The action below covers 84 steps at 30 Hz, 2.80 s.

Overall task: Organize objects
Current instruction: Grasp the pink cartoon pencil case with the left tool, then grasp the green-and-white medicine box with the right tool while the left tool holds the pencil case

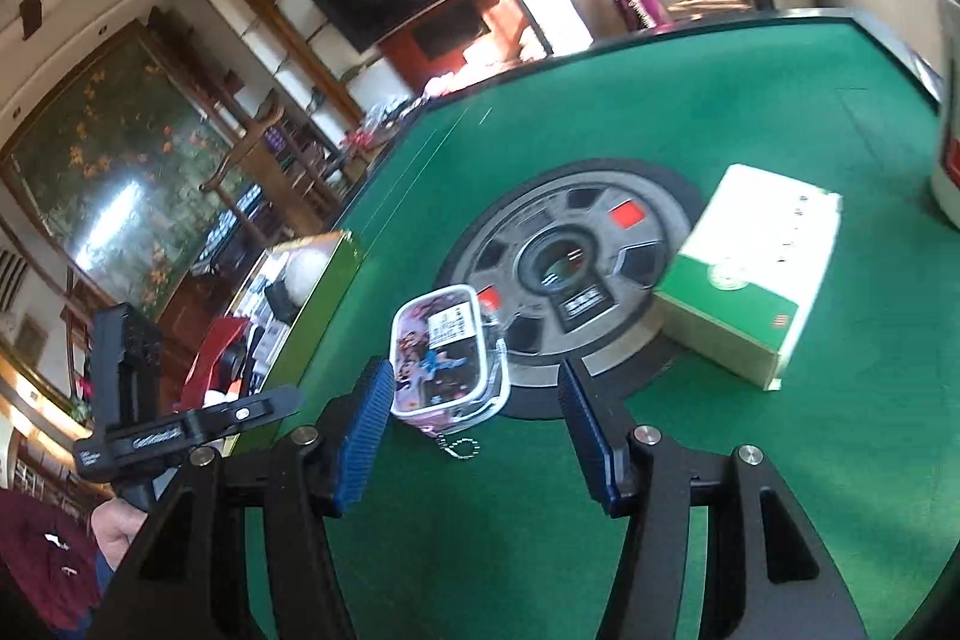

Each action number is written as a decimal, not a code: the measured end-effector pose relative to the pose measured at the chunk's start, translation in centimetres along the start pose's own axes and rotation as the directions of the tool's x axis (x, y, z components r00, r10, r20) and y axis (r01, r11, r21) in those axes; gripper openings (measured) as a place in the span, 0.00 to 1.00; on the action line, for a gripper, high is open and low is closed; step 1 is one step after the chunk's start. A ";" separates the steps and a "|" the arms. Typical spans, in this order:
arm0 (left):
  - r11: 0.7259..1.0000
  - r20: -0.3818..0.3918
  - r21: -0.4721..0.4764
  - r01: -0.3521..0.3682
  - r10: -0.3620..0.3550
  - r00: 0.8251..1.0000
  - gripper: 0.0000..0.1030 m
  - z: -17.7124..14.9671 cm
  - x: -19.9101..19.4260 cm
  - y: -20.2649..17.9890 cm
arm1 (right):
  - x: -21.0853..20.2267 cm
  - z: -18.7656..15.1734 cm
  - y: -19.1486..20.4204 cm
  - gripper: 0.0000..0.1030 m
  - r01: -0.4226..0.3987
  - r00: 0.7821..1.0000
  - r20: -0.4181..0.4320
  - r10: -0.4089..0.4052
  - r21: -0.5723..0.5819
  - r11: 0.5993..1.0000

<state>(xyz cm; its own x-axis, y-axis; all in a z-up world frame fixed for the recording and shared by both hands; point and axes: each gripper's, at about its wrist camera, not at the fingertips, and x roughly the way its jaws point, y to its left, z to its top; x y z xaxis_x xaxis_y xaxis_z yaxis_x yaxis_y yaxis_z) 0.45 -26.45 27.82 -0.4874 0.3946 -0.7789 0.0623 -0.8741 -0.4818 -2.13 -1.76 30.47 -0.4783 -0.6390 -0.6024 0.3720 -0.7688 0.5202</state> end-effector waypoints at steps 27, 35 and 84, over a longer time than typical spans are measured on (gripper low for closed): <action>0.943 -0.016 0.108 -0.314 0.318 0.948 0.78 2.0 8.5 -4.9 | -6.6 0.4 -7.1 0.56 0.032 0.987 0.153 -0.047 0.097 0.995; 0.948 0.071 0.137 -0.286 0.279 0.958 0.78 -1.4 2.3 1.1 | -5.0 0.7 -10.0 0.62 0.160 0.974 0.130 -0.187 0.195 0.968; 0.954 0.257 0.182 -0.238 0.187 0.948 0.77 -3.3 1.4 1.5 | 3.0 -1.1 1.1 0.69 0.114 0.992 0.061 -0.112 -0.021 0.993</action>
<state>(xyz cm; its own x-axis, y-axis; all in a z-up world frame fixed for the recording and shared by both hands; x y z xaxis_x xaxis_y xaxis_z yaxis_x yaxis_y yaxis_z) 2.71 -26.28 24.74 -0.6745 0.1377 -0.7254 0.0166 -0.9794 -0.2014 -2.25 -4.60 28.56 -0.5648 -0.5461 -0.6187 0.3317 -0.8367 0.4358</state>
